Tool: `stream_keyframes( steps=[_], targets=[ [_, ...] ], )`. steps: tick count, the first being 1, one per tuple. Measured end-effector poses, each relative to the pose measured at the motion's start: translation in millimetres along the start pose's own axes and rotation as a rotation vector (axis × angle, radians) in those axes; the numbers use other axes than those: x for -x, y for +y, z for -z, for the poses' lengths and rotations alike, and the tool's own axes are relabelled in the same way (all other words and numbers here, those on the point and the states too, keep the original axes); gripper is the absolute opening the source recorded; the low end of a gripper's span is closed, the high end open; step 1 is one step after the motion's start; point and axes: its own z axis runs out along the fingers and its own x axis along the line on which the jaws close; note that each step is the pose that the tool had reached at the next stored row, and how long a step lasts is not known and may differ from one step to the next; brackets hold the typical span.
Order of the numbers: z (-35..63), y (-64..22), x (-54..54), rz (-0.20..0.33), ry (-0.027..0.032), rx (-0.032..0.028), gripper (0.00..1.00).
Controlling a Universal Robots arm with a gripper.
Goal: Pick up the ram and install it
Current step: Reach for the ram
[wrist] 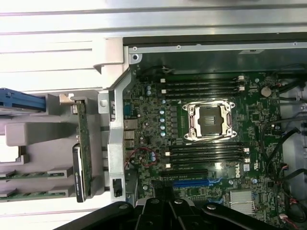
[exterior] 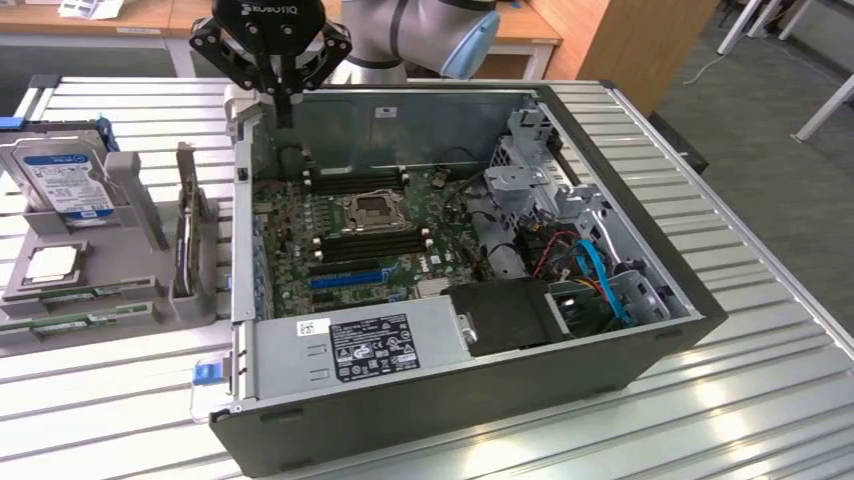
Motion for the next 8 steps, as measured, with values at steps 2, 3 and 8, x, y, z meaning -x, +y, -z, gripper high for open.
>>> stream_keyframes(
  steps=[2, 3, 8],
  targets=[
    [0.0, -0.1, -0.7, 0.0, 0.0, 0.0, 0.1],
    [0.0, -0.1, -1.0, 0.0, 0.0, 0.0, 0.1],
    [-0.2, -0.3, -3.3, 0.0, 0.0002, 0.0, 0.1]
  ],
)
